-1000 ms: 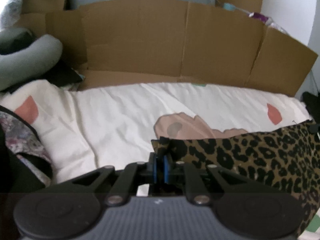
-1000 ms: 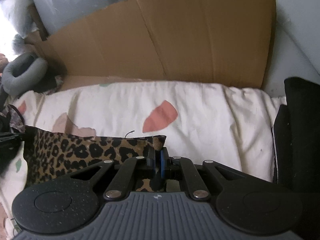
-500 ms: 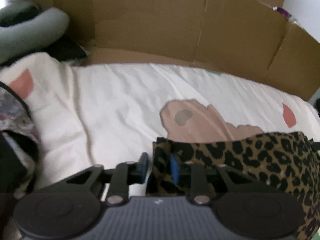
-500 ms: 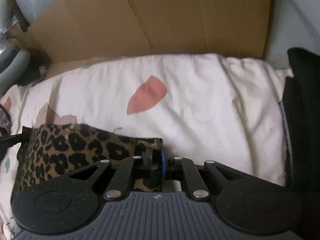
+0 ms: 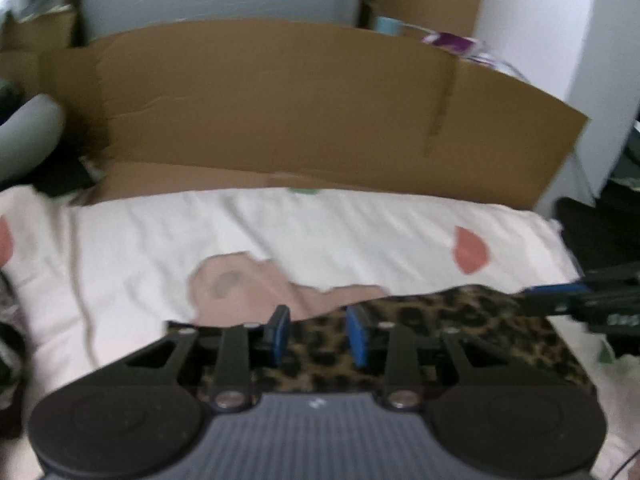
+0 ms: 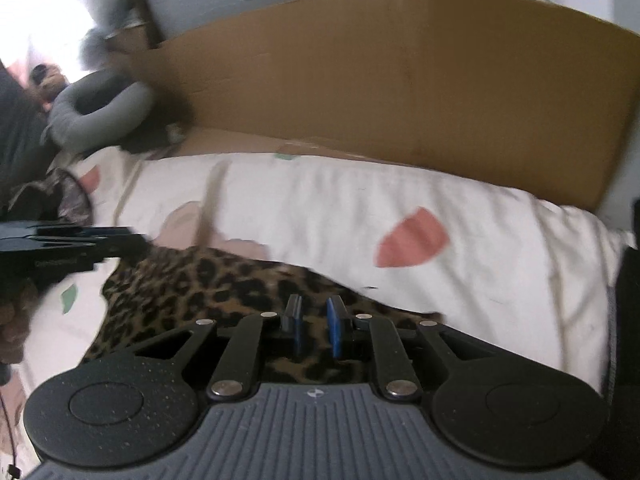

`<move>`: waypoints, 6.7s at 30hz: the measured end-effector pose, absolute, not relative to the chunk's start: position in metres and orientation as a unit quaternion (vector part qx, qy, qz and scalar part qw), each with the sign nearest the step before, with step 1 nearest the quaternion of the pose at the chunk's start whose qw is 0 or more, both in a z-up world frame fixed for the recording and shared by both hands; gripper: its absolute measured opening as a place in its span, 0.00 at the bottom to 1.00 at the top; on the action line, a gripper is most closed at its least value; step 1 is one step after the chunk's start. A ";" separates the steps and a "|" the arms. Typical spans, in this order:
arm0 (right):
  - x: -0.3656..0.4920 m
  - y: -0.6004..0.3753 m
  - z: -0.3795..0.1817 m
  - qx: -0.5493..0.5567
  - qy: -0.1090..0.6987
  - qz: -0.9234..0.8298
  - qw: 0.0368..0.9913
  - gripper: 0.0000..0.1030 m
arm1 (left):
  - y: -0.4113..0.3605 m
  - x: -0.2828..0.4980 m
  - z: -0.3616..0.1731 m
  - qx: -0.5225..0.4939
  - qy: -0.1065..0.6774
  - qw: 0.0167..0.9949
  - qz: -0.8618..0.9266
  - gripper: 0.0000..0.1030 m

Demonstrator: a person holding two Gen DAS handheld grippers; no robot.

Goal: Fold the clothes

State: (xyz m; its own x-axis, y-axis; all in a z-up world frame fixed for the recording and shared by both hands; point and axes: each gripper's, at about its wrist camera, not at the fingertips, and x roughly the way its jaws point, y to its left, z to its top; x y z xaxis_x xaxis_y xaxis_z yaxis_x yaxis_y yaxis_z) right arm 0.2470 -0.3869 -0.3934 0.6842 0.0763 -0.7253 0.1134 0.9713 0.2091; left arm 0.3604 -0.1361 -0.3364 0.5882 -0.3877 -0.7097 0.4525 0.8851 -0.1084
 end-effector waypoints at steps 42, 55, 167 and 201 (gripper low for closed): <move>0.279 -0.376 -0.446 0.093 0.408 0.044 0.907 0.09 | -0.198 0.336 -0.348 0.089 0.391 0.856 -0.325 0.12; 0.263 -0.376 -0.433 0.095 0.406 0.062 0.907 0.11 | -0.195 0.344 -0.379 0.074 0.421 0.841 -0.333 0.17; 0.138 -0.351 -0.447 0.061 0.449 -0.074 0.888 0.38 | -0.089 0.280 -0.368 0.060 0.404 0.867 -0.286 0.19; 0.137 -0.352 -0.448 0.058 0.448 -0.064 0.890 0.38 | -0.087 0.240 -0.383 0.083 0.432 0.836 -0.327 0.19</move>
State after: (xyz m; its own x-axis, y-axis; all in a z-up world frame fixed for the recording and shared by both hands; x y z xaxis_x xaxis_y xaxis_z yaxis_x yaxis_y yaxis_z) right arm 0.1373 -0.3521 -0.4480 0.5901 -0.0618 -0.8050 0.1658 0.9851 0.0459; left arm 0.2398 -0.0868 -0.3828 0.4123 -0.4748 -0.7775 0.6188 0.7723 -0.1435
